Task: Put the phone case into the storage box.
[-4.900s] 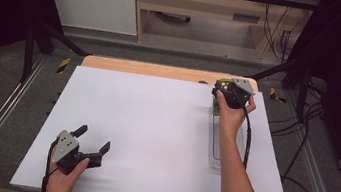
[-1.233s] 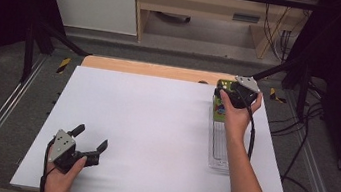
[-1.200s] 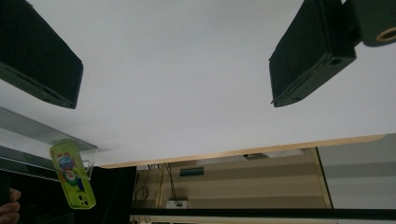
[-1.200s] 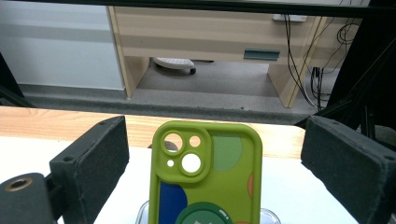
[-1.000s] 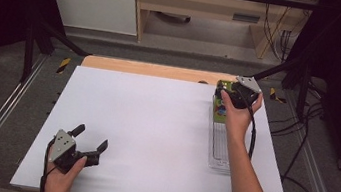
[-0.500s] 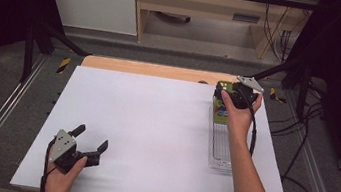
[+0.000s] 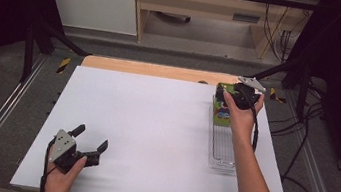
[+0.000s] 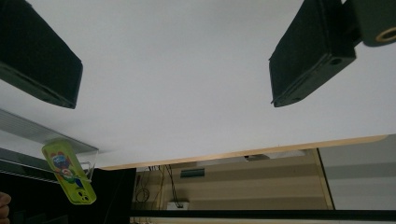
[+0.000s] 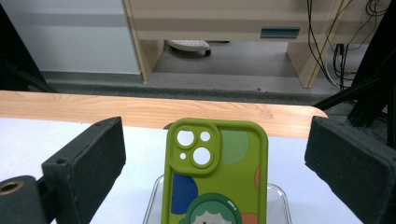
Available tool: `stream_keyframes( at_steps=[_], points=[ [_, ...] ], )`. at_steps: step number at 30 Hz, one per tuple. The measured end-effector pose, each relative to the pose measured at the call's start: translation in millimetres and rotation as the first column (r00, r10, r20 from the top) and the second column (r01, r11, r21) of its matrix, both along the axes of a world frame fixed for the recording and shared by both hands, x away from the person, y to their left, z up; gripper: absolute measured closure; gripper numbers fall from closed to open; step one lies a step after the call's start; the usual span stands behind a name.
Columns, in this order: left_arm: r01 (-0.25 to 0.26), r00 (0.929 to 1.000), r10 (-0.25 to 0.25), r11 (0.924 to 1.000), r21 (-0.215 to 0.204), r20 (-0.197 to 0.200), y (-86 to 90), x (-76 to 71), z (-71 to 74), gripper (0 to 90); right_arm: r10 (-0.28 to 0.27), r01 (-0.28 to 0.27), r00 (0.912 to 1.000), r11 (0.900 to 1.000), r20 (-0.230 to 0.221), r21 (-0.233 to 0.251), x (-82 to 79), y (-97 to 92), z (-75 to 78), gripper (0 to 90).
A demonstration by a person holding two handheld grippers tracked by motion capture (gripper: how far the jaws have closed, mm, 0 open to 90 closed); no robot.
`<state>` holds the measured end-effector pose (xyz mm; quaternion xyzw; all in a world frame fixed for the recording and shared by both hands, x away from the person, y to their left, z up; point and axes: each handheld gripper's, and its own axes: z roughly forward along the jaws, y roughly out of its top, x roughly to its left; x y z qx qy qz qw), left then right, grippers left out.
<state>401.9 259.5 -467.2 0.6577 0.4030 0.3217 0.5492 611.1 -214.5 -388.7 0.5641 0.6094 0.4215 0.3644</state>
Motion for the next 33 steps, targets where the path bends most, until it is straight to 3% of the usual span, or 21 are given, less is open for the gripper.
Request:
stream_keyframes(
  at_steps=[14, 33],
  points=[
    [0.001, 1.0000, -0.001, 1.0000, 0.008, -0.001, -0.6, 0.3, -0.2, 2.3, 0.021, -0.021, 0.9998, 0.9991, -0.006, -0.036, -9.9, 2.5, 8.6, 4.6],
    [-0.003, 1.0000, 0.003, 1.0000, 0.007, -0.001, 0.9, -0.4, -0.5, 2.3, 0.077, -0.077, 0.9961, 0.9970, 0.043, 0.002, -38.7, -5.7, 29.9, 4.6]
  ],
)
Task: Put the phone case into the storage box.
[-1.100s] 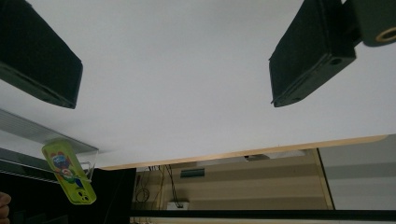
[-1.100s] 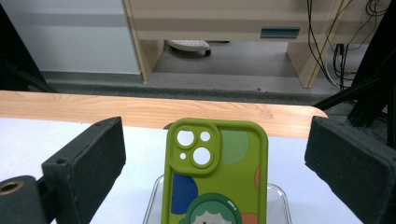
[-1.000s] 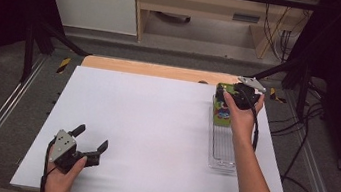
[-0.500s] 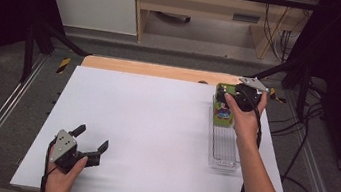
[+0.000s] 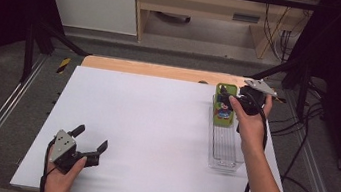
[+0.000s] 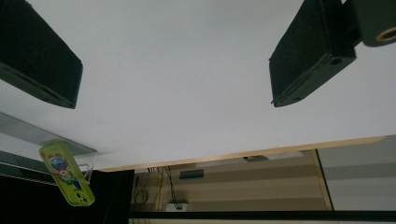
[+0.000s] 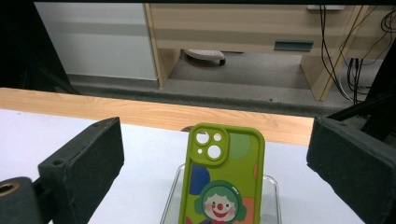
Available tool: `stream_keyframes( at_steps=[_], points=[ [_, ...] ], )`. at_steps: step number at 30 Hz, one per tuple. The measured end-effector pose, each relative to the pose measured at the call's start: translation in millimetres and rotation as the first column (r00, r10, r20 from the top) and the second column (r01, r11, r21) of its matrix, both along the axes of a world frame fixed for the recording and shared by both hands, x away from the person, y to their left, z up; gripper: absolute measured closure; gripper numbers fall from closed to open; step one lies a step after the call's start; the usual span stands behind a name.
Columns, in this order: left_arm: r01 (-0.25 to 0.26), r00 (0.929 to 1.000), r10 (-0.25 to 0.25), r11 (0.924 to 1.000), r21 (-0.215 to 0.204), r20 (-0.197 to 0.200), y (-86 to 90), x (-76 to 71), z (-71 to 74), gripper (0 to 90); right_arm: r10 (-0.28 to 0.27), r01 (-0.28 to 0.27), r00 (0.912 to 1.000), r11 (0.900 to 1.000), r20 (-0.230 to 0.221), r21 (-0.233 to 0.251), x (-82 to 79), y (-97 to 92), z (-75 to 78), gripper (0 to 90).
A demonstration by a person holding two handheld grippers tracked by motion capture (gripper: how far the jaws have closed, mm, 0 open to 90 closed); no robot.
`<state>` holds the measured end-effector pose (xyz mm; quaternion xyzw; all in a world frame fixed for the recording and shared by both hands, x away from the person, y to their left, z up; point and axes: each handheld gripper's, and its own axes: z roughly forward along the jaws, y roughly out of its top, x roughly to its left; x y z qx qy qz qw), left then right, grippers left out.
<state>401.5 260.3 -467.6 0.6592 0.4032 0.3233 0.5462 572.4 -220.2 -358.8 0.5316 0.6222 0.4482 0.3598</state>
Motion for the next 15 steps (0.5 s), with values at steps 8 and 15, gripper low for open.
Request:
stream_keyframes(
  at_steps=[8, 15],
  points=[
    [-0.008, 1.0000, 0.008, 1.0000, -0.005, -0.003, 2.1, -1.1, 0.0, 2.3, 0.012, -0.013, 0.9999, 0.9998, 0.011, 0.012, -10.2, -3.5, 3.4, 4.7],
    [-0.013, 0.9999, 0.013, 0.9999, -0.011, 0.000, 3.8, -1.4, 1.2, 2.3, 0.018, -0.019, 0.9995, 0.9993, 0.024, 0.032, -19.4, -6.3, 4.4, 5.0]
  ],
)
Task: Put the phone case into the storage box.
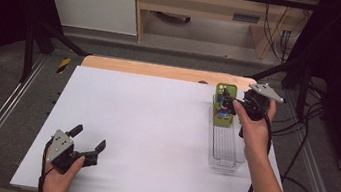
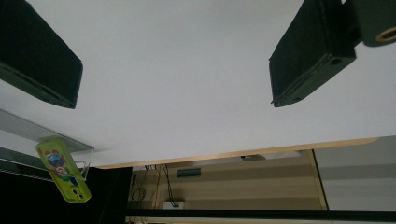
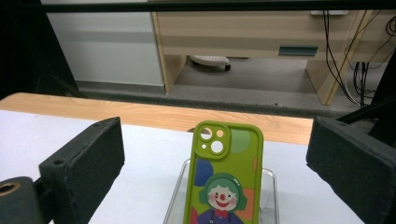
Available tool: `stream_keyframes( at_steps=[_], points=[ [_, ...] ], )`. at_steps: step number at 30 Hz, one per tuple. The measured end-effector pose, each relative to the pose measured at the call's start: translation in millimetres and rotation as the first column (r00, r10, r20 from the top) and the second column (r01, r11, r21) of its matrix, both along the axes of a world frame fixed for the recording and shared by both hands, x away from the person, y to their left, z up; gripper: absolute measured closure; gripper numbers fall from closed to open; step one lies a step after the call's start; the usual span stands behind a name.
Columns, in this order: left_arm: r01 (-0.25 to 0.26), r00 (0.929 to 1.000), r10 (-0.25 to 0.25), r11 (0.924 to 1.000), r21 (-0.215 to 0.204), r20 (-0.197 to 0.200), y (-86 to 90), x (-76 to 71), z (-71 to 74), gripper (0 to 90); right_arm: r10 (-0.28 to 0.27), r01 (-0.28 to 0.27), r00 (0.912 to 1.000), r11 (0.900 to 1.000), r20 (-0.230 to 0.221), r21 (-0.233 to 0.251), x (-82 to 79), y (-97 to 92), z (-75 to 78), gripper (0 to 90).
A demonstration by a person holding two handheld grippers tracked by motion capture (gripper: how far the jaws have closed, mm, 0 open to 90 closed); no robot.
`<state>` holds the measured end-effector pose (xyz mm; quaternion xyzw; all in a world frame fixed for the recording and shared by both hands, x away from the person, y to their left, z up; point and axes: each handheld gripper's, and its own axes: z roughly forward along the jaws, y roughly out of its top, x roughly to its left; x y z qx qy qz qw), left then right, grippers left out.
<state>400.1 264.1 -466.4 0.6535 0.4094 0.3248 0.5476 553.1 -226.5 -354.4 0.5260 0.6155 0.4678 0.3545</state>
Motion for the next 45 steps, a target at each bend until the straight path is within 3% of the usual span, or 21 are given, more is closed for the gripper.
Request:
stream_keyframes(
  at_steps=[20, 45],
  points=[
    [0.014, 0.9999, -0.014, 0.9998, 0.013, -0.004, -5.0, 0.6, -1.3, 2.2, 0.047, -0.049, 0.9982, 0.9965, 0.037, 0.067, -28.8, 3.5, 3.8, 4.7],
    [0.012, 0.9999, -0.012, 0.9998, 0.016, 0.001, -4.3, 0.2, -0.7, 2.2, 0.097, -0.100, 0.9925, 0.9940, 0.075, 0.043, -49.5, 13.6, 3.3, 3.4]
  ],
)
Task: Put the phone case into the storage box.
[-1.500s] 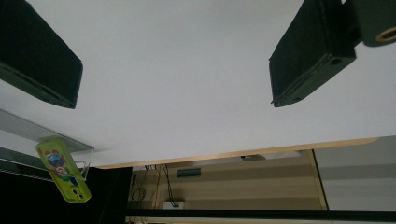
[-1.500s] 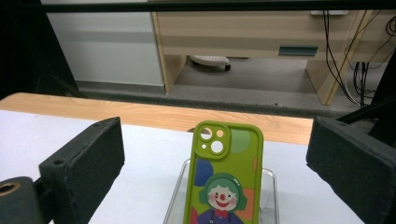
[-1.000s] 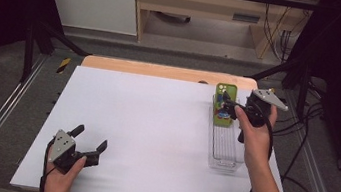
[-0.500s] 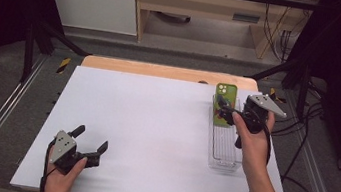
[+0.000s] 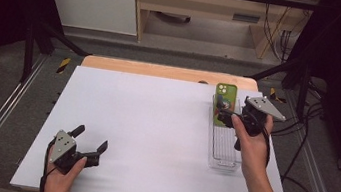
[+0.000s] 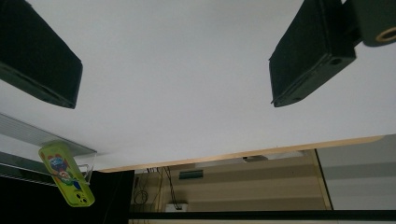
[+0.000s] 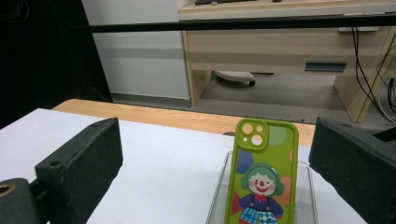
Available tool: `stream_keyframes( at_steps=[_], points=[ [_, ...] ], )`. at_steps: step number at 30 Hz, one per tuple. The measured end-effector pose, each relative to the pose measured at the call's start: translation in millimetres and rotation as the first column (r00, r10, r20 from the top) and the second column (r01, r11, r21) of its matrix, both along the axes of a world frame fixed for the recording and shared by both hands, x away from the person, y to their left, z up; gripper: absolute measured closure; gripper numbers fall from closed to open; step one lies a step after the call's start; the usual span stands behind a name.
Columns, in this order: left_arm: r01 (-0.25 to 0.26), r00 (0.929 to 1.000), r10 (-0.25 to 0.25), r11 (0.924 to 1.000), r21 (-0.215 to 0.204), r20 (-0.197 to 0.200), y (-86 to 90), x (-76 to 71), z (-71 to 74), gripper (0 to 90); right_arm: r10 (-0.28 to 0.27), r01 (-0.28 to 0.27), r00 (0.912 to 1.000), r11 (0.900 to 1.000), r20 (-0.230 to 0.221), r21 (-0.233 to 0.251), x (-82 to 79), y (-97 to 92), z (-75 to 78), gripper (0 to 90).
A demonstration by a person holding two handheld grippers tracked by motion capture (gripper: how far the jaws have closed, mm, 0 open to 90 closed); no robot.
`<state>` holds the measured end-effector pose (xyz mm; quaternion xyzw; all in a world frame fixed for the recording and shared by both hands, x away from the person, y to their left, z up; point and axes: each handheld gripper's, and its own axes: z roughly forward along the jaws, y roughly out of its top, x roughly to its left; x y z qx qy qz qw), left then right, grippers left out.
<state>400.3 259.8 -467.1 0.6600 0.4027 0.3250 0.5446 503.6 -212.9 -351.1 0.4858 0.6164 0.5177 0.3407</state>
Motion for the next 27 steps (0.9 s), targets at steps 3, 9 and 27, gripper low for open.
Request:
stream_keyframes(
  at_steps=[3, 9, 27],
  points=[
    [-0.004, 1.0000, 0.004, 1.0000, 0.000, 0.002, 0.8, -0.5, 0.2, 2.2, 0.000, 0.000, 0.9999, 1.0000, 0.015, -0.004, -3.3, -0.7, 2.2, 3.3],
    [0.008, 0.9999, -0.008, 1.0000, -0.002, 0.014, 0.8, -1.0, 1.4, 1.7, -0.033, 0.033, 0.9990, 0.9993, 0.030, -0.016, -10.8, -7.6, 5.0, 3.4],
    [-0.009, 0.9987, 0.008, 0.9997, 0.022, 0.051, 19.3, -4.1, 11.6, 1.4, -0.082, 0.079, 0.9954, 0.9950, 0.050, 0.060, -26.6, -35.1, -2.8, 4.3]
  ],
)
